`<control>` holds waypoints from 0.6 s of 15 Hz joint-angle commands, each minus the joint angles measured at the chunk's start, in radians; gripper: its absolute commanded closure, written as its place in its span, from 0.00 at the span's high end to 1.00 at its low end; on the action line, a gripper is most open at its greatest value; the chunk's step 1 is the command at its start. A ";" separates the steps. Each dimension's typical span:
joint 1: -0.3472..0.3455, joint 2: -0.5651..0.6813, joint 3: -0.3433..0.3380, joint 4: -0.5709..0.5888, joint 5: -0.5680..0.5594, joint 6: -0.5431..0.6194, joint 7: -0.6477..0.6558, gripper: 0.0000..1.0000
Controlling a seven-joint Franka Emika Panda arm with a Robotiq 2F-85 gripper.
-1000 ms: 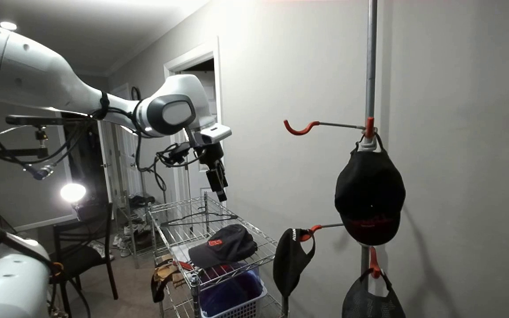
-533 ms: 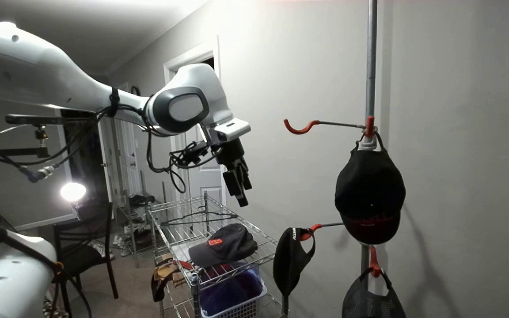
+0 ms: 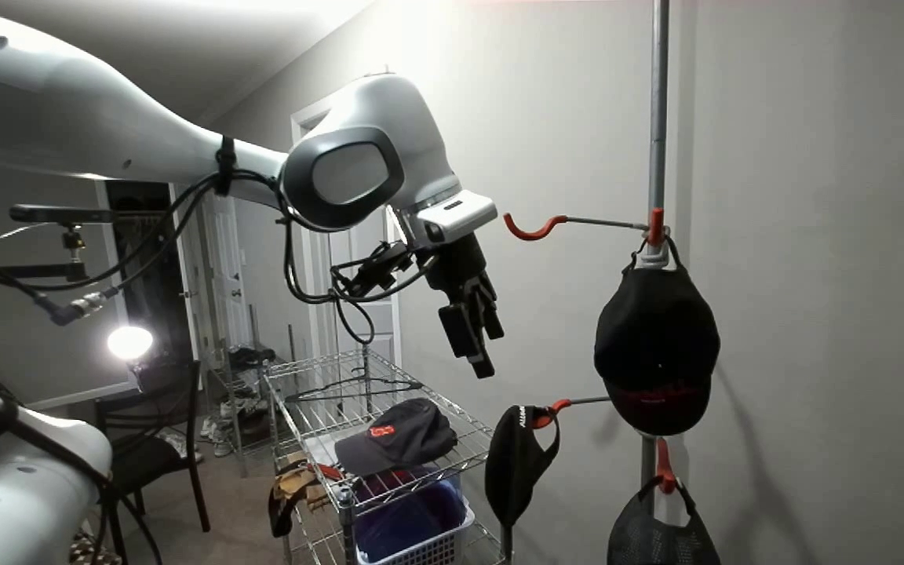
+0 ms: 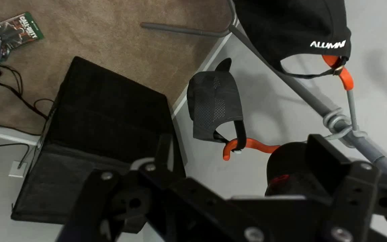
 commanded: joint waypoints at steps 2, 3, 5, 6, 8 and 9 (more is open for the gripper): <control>-0.020 0.097 -0.020 0.077 -0.009 0.056 -0.047 1.00; -0.019 0.117 -0.026 0.093 -0.005 0.063 -0.052 1.00; -0.013 0.160 -0.041 0.130 0.005 0.074 -0.066 1.00; -0.011 0.177 -0.048 0.145 0.009 0.082 -0.075 1.00; -0.009 0.210 -0.058 0.176 0.009 0.093 -0.086 1.00; -0.008 0.227 -0.062 0.191 0.008 0.101 -0.091 1.00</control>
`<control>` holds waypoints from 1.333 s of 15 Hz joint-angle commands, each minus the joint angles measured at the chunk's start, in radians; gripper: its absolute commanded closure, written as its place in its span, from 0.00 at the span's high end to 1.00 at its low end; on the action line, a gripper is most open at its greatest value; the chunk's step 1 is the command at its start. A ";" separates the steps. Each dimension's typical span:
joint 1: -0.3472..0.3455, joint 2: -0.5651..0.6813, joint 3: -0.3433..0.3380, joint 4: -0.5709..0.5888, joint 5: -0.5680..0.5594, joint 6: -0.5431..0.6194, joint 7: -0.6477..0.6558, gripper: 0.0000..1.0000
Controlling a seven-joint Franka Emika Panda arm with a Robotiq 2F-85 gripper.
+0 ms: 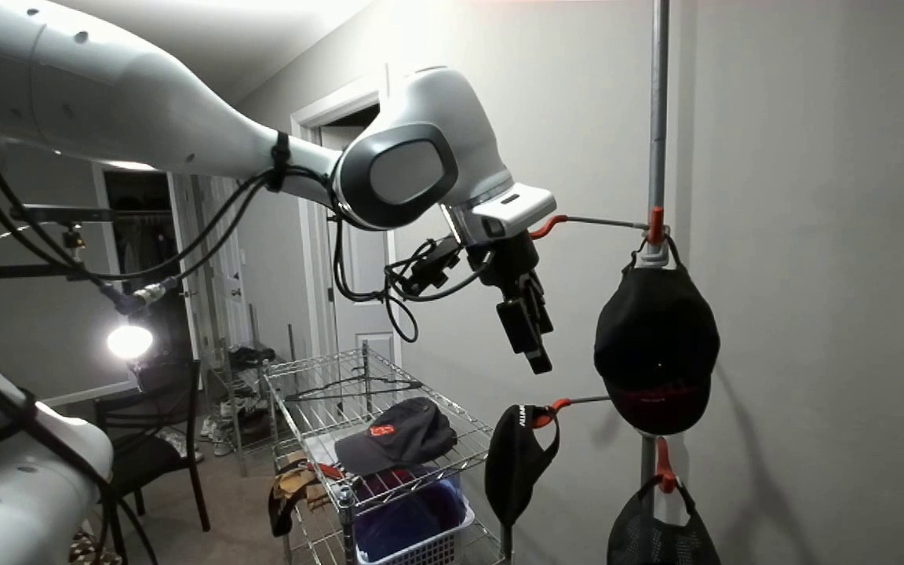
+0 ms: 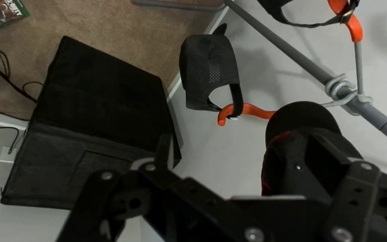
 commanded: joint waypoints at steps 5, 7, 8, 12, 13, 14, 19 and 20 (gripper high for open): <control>0.013 0.151 -0.028 0.113 0.008 0.161 -0.091 1.00; 0.025 0.186 -0.031 0.134 0.021 0.220 -0.128 1.00; 0.028 0.200 -0.031 0.141 0.025 0.243 -0.145 1.00; 0.052 0.251 -0.039 0.167 0.064 0.303 -0.240 1.00; 0.059 0.263 -0.042 0.172 0.077 0.316 -0.269 1.00; 0.063 0.271 -0.044 0.177 0.089 0.328 -0.294 1.00; 0.076 0.276 -0.052 0.177 0.094 0.375 -0.410 0.75; 0.077 0.275 -0.053 0.174 0.095 0.381 -0.429 0.74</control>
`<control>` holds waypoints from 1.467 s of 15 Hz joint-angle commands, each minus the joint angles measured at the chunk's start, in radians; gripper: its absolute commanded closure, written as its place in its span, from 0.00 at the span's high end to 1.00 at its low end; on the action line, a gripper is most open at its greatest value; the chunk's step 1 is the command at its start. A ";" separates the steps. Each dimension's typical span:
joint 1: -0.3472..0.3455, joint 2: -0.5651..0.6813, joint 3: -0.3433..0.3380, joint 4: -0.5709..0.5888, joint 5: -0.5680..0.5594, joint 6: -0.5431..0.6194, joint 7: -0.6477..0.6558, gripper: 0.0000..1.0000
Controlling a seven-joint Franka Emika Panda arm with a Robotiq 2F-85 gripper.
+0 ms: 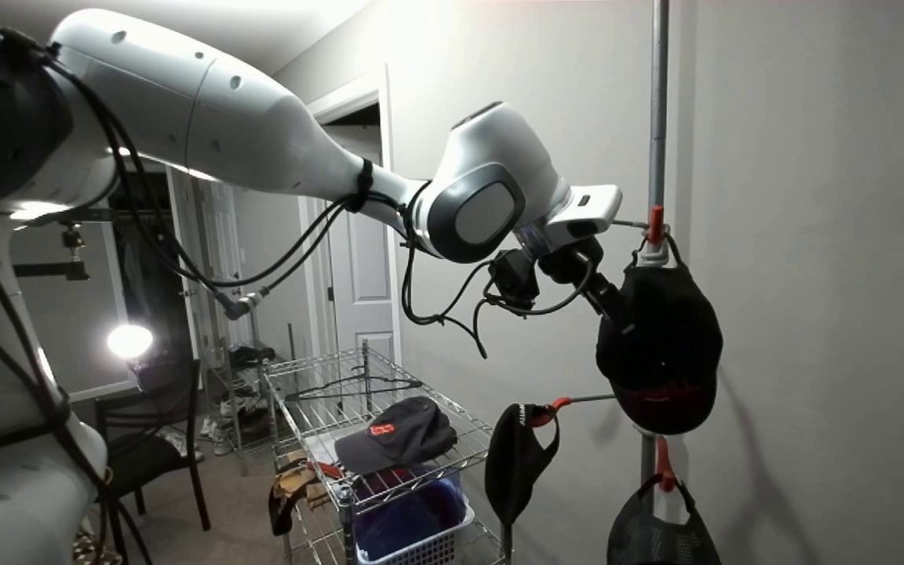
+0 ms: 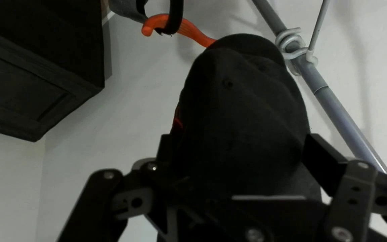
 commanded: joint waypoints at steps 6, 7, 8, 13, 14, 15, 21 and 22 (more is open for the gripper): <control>0.010 -0.011 -0.019 -0.018 0.006 0.058 -0.141 0.34; 0.009 -0.015 -0.019 -0.022 0.001 0.063 -0.140 0.28; 0.009 -0.016 -0.020 -0.024 0.001 0.067 -0.144 0.20; 0.011 -0.048 -0.017 -0.048 0.003 0.073 -0.131 0.01; 0.013 -0.059 -0.015 -0.052 0.005 0.061 -0.123 0.00; 0.014 -0.077 -0.013 -0.060 0.004 0.049 -0.117 0.00; -0.008 -0.211 0.015 -0.133 -0.058 0.059 -0.058 0.04; -0.014 -0.232 0.021 -0.142 -0.069 0.061 -0.052 0.03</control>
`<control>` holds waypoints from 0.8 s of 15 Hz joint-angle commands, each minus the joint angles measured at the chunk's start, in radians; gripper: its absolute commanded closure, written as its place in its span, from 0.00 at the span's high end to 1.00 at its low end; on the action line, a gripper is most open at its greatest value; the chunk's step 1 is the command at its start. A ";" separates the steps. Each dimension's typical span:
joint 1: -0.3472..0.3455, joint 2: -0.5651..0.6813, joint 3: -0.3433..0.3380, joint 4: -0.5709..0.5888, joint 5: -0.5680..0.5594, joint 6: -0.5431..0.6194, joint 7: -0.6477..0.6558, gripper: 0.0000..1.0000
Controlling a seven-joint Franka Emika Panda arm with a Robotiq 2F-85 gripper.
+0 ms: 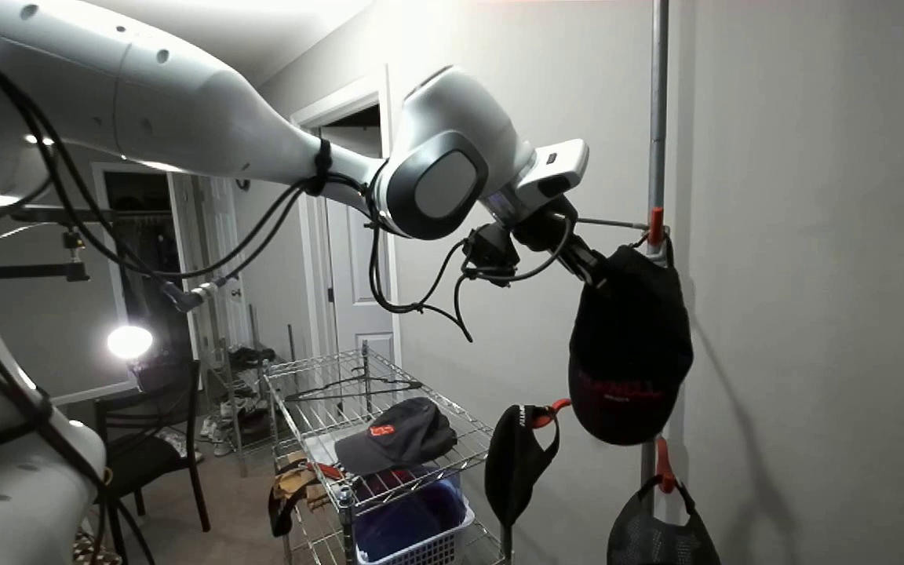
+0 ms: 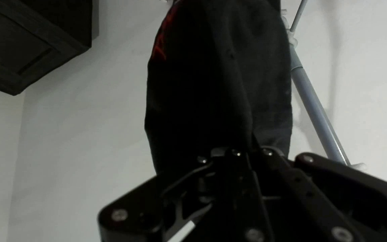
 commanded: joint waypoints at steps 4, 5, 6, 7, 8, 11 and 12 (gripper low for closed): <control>-0.062 -0.177 0.065 -0.091 -0.120 0.024 0.109 0.04; -0.074 -0.194 0.079 -0.093 -0.133 0.031 0.128 0.04; -0.082 -0.208 0.088 -0.091 -0.139 0.030 0.137 0.04; -0.094 -0.221 0.103 -0.088 -0.149 0.036 0.156 0.03; -0.103 -0.229 0.114 -0.084 -0.152 0.041 0.166 0.03; -0.154 -0.245 0.168 -0.072 -0.193 0.056 0.225 0.04; -0.154 -0.250 0.176 -0.070 -0.189 0.038 0.226 0.04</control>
